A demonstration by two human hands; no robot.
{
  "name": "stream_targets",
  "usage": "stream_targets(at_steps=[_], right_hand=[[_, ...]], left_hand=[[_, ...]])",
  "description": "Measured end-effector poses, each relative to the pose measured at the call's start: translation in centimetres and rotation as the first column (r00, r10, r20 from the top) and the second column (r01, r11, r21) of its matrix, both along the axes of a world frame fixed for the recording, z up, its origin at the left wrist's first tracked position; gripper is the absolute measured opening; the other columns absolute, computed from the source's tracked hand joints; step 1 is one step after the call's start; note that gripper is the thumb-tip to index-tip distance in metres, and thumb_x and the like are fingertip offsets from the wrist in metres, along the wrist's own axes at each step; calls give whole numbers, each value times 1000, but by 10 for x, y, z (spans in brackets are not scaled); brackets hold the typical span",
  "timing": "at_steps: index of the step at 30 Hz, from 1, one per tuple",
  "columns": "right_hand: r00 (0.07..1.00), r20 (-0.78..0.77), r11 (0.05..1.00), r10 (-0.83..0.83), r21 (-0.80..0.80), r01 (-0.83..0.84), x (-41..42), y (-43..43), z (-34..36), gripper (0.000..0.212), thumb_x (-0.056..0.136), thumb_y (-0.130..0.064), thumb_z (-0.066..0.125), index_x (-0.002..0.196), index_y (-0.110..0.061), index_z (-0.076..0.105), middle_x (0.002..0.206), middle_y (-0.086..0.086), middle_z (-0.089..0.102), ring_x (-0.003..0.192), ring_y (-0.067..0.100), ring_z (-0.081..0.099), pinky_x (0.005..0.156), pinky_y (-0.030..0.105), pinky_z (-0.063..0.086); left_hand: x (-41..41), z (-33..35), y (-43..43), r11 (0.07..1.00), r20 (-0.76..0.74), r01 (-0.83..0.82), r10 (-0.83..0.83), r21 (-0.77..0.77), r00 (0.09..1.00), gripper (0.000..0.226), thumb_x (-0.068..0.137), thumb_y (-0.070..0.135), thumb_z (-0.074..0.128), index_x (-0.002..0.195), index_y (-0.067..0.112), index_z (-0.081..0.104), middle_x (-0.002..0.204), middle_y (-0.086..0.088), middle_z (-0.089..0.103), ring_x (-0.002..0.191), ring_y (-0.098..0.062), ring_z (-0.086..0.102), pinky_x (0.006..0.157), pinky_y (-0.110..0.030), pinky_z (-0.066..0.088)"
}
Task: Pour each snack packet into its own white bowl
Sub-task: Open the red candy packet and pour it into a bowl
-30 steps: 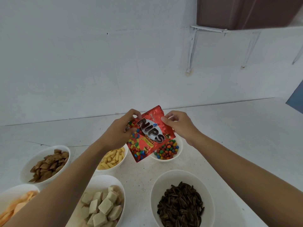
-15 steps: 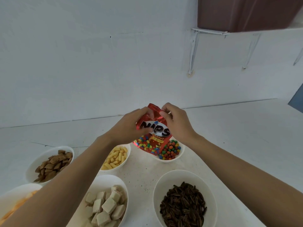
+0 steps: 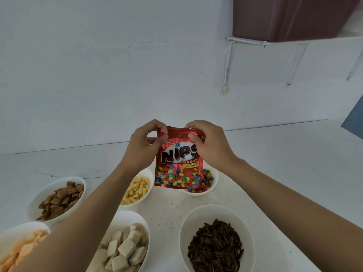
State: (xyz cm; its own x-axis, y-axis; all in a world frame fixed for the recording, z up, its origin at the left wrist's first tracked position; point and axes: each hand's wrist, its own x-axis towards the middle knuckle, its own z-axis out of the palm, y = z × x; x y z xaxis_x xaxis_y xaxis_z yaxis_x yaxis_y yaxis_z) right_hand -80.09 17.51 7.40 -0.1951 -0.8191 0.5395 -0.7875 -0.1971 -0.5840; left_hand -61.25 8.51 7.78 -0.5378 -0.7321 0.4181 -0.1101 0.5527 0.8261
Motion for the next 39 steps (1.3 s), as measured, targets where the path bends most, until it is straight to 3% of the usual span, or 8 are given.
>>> stream_targets(at_steps=[5, 7, 10, 15, 20, 25, 31, 39], right_hand=[[993, 27, 993, -115, 38, 113, 13, 3, -6, 17, 100, -16, 56, 115, -16, 65, 108, -3, 67, 102, 11, 58, 88, 24, 49], [993, -16, 991, -121, 61, 122, 15, 4, -7, 17, 101, -14, 54, 115, -15, 64, 107, -2, 65, 101, 13, 57, 88, 27, 50], [983, -102, 984, -155, 74, 162, 12, 6, -10, 16, 102, -14, 51, 113, -15, 61, 106, -3, 62, 99, 13, 53, 84, 25, 47], [975, -134, 975, -176, 113, 191, 9, 12, -15, 14, 101, -12, 49, 110, -14, 60, 105, 0, 62, 99, 17, 51, 78, 24, 40], [963, -163, 966, -215, 109, 234, 20, 34, -20, 16, 99, -7, 47, 107, -12, 61, 103, 4, 66, 98, 24, 52, 81, 40, 48], [952, -183, 963, -246, 66, 262, 43, 74, -15, 16, 98, -5, 48, 105, -10, 61, 102, 6, 66, 97, 24, 51, 80, 41, 47], [921, -182, 939, -344, -58, 339, 76, 157, -19, 12, 96, -5, 50, 102, -10, 60, 97, 4, 64, 96, 25, 51, 78, 46, 48], [875, -180, 888, -449, -199, 414, 114, 298, -38, 13, 94, -2, 51, 99, -8, 62, 93, 5, 63, 88, 27, 52, 73, 44, 47]], left_hand=[[1, -6, 16, 994, 27, -110, 111, -22, 993, 17, 100, 12, 59, 100, 30, 57, 109, 6, 65, 101, -23, 70, 67, -27, 62], [3, -5, 21, 984, 134, -154, 164, -86, 977, 15, 99, 18, 61, 110, 29, 60, 119, 5, 62, 106, -21, 68, 78, -30, 62], [9, -2, 24, 947, 376, -150, 255, -285, 891, 31, 95, 35, 65, 125, 29, 64, 136, 4, 53, 115, -16, 60, 93, -37, 57], [24, 5, 44, 914, 532, -33, 264, -404, 804, 46, 92, 59, 46, 128, 35, 61, 114, 13, 68, 97, -6, 64, 84, -37, 59], [39, 6, 79, 909, 584, 92, 181, -406, 792, 39, 93, 59, 47, 118, 36, 66, 102, 14, 68, 89, -6, 66, 75, -37, 58], [59, 4, 124, 903, 593, 154, 127, -400, 795, 26, 98, 48, 55, 115, 32, 68, 98, 13, 71, 85, -9, 68, 75, -37, 56], [96, -8, 192, 864, 532, 183, 111, -469, 840, 35, 100, 57, 40, 111, 36, 65, 92, 15, 66, 81, -7, 66, 69, -33, 54], [122, -35, 316, 901, 548, 278, -56, -332, 835, 29, 99, 58, 44, 105, 39, 65, 89, 17, 67, 82, -1, 66, 71, -34, 54]])
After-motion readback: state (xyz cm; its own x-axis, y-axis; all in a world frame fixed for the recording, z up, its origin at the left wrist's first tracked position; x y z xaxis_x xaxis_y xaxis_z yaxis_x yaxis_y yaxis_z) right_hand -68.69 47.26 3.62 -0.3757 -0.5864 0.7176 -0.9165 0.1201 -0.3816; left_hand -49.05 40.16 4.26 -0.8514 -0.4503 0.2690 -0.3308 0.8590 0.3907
